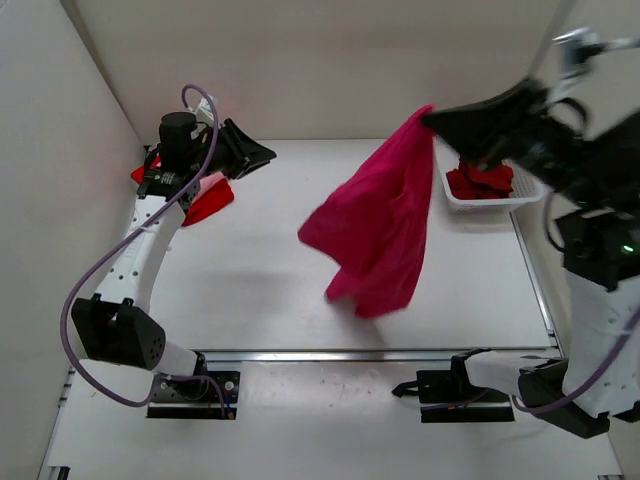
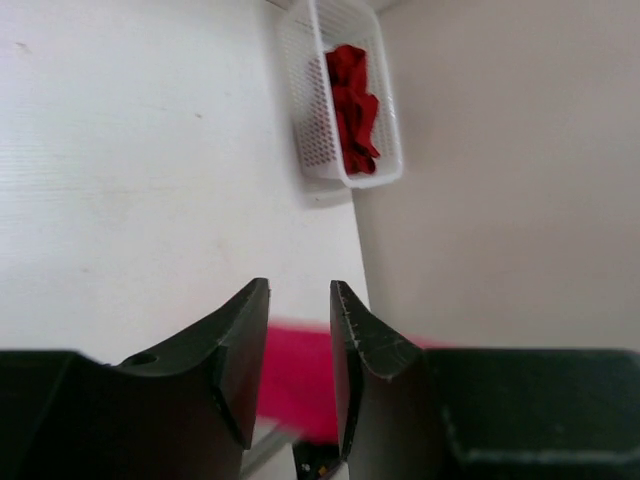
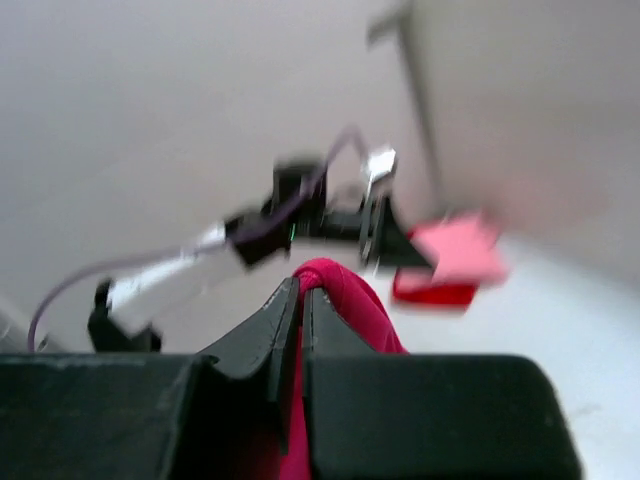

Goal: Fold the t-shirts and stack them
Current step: Move the crumpled T-shirt to the center of the board, then flatten out the crumpled T-shirt at the center of the board.

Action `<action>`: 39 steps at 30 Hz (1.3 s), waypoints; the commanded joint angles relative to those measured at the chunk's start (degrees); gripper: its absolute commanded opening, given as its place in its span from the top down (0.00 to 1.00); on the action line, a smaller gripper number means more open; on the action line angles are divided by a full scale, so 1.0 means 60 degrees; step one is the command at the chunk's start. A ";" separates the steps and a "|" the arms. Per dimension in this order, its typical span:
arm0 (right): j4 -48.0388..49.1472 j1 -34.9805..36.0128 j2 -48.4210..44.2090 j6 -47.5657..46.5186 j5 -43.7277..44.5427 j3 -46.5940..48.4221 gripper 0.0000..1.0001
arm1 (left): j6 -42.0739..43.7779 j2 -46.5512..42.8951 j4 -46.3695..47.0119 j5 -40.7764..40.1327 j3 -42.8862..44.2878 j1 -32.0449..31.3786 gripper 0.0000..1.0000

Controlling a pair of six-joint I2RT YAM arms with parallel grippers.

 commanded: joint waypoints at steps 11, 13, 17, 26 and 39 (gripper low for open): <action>0.2736 0.0134 0.1646 -0.0488 0.0048 -0.8553 0.99 | 0.2737 0.0309 -0.1318 -0.1777 -0.1390 -0.0976 0.52; 0.1653 0.0529 0.2292 -0.1031 0.1320 -0.7385 0.92 | 0.3162 0.0338 -0.1450 -0.1881 -0.1727 -0.1605 0.48; 0.0066 0.1144 0.2751 -0.1678 0.2423 -0.6631 0.65 | 0.3238 0.0441 -0.1364 -0.1618 -0.2782 -0.1637 0.43; -0.0375 0.2199 -0.0030 -0.1562 0.4062 -1.1533 0.92 | 0.3223 0.1552 -0.0441 -0.1868 -0.3867 -0.2545 0.32; 0.0883 0.4322 0.1310 -0.1942 0.3669 -1.1029 0.66 | 0.1938 0.0314 0.0129 -0.0903 -0.6045 -0.1173 0.47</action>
